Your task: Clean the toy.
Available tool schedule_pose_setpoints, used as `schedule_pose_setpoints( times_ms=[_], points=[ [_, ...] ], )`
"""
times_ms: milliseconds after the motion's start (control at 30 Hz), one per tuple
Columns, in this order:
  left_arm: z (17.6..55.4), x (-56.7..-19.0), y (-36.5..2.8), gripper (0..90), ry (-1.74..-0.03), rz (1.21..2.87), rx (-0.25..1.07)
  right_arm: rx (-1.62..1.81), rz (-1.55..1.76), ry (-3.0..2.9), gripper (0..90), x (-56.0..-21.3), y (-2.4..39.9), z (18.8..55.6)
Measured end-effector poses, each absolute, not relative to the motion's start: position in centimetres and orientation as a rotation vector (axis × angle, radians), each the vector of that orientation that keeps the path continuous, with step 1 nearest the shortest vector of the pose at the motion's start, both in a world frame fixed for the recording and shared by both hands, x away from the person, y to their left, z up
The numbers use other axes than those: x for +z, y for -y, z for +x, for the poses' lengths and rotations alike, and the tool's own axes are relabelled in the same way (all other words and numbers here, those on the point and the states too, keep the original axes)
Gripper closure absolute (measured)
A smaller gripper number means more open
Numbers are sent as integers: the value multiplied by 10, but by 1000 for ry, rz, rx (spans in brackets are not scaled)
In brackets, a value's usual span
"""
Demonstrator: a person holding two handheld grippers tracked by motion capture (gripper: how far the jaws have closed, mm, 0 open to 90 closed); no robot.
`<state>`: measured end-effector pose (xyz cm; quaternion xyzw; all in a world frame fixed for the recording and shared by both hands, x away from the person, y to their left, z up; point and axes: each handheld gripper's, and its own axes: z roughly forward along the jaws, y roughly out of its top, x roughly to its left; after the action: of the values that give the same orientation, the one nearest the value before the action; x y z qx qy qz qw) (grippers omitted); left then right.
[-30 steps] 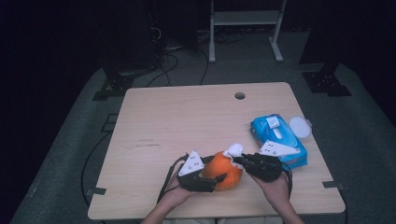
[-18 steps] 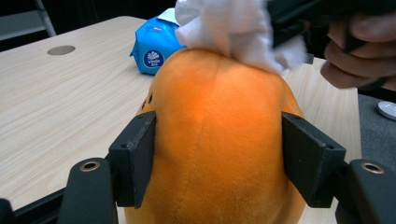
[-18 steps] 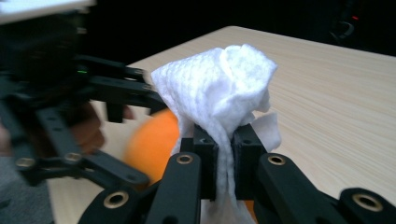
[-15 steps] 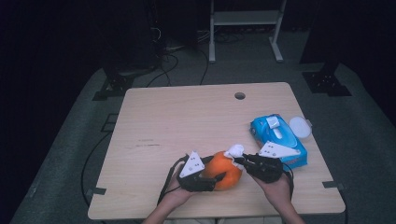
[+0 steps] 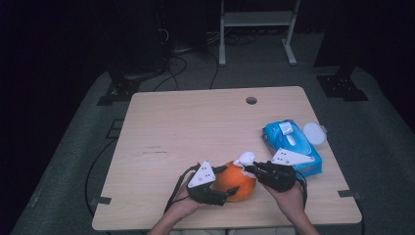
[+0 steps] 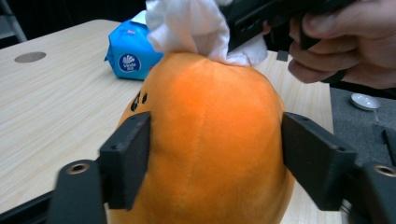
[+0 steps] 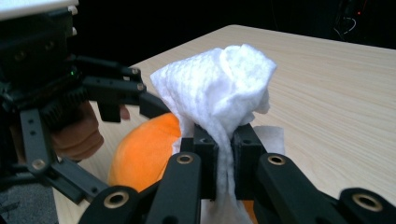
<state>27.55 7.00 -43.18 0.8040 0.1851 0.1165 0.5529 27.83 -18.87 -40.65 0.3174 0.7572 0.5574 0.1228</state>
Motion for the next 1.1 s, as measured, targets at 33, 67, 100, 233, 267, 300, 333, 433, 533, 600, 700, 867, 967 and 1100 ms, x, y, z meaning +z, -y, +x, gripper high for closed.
schedule_pose_setpoints(
  times_ms=[33,67,100,233,267,300,333,433,533,600,700,867,967,1100],
  points=[
    [278,-432,-70,184,-456,1906,279,1622,924,-2208,824,-407,188,278],
    [280,-434,-71,153,-475,1907,270,1622,921,-2210,825,-406,187,278],
    [281,-436,-71,130,-488,1911,253,1621,913,-2212,825,-405,186,277],
    [278,-441,-67,174,-467,1925,246,1631,833,-2249,824,-402,169,265],
    [276,-440,-66,209,-455,1934,256,1649,800,-2270,823,-402,163,262],
    [273,-440,-64,231,-446,1945,279,1654,793,-2284,823,-402,160,261],
    [272,-439,-64,257,-446,1948,292,1645,779,-2293,824,-402,156,260],
    [270,-434,-64,337,-440,1944,336,1640,814,-2263,826,-399,163,265],
    [269,-432,-63,358,-442,1940,361,1593,889,-2205,825,-399,179,273],
    [268,-431,-62,372,-440,1934,372,1613,948,-2193,825,-403,188,277],
    [266,-428,-61,379,-434,1933,422,1623,931,-2191,825,-401,184,273],
    [263,-428,-59,384,-461,1955,565,1684,855,-2222,823,-398,172,269],
    [263,-432,-55,343,-462,1964,522,1676,907,-2234,826,-408,176,276],
    [263,-429,-57,311,-427,1928,400,1569,960,-2220,824,-416,188,284]
  ],
)
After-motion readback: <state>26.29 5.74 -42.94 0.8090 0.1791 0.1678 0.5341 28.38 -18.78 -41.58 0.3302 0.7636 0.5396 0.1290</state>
